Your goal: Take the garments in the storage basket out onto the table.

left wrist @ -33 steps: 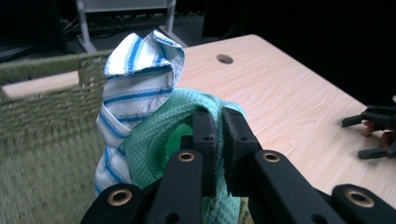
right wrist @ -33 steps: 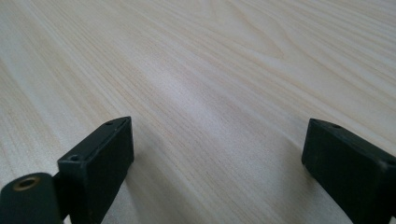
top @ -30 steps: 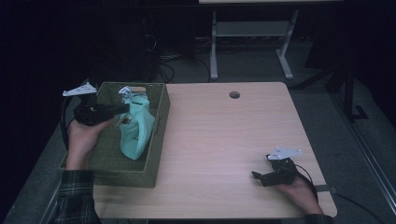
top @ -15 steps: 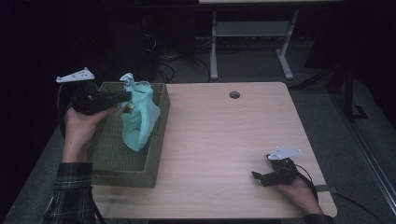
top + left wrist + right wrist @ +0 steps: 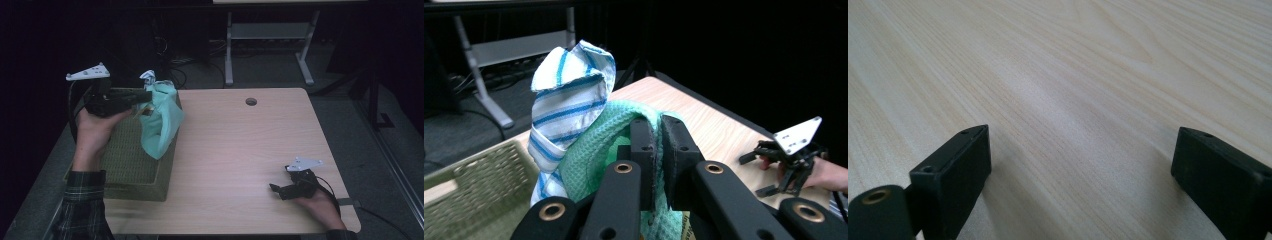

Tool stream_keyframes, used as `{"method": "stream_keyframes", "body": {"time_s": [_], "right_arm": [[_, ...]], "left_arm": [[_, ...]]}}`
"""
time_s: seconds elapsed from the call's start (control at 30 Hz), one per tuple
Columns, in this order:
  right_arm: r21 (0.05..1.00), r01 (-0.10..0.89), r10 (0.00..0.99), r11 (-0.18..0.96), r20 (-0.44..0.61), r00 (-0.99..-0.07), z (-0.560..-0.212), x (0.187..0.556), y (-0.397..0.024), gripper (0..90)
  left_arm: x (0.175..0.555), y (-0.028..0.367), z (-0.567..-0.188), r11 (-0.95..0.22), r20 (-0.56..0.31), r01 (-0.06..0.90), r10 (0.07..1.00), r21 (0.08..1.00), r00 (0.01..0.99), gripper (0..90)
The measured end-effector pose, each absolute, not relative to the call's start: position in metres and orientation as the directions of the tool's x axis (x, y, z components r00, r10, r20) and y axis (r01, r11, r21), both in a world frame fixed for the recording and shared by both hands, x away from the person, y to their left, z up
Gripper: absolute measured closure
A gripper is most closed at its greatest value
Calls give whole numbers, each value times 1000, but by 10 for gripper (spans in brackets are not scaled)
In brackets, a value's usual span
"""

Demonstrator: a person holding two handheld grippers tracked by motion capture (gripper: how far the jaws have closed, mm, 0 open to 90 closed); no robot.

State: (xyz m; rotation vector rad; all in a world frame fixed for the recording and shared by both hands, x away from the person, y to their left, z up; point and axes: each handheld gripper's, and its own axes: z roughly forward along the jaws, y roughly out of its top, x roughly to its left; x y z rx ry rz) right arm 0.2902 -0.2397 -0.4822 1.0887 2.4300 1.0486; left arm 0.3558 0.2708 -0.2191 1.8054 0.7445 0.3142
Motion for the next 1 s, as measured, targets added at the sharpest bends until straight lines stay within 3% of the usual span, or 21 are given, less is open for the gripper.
{"method": "stream_keyframes", "body": {"time_s": [0.43,1.0], "right_arm": [[717,532,735,451,40,-677,-482,290,-240,88],[716,535,737,448,43,-675,-482,290,-239,88]], "left_arm": [[353,230,-218,-184,-154,299,551,936,820,845],[349,191,-251,-175,-185,302,486,937,854,844]]}}
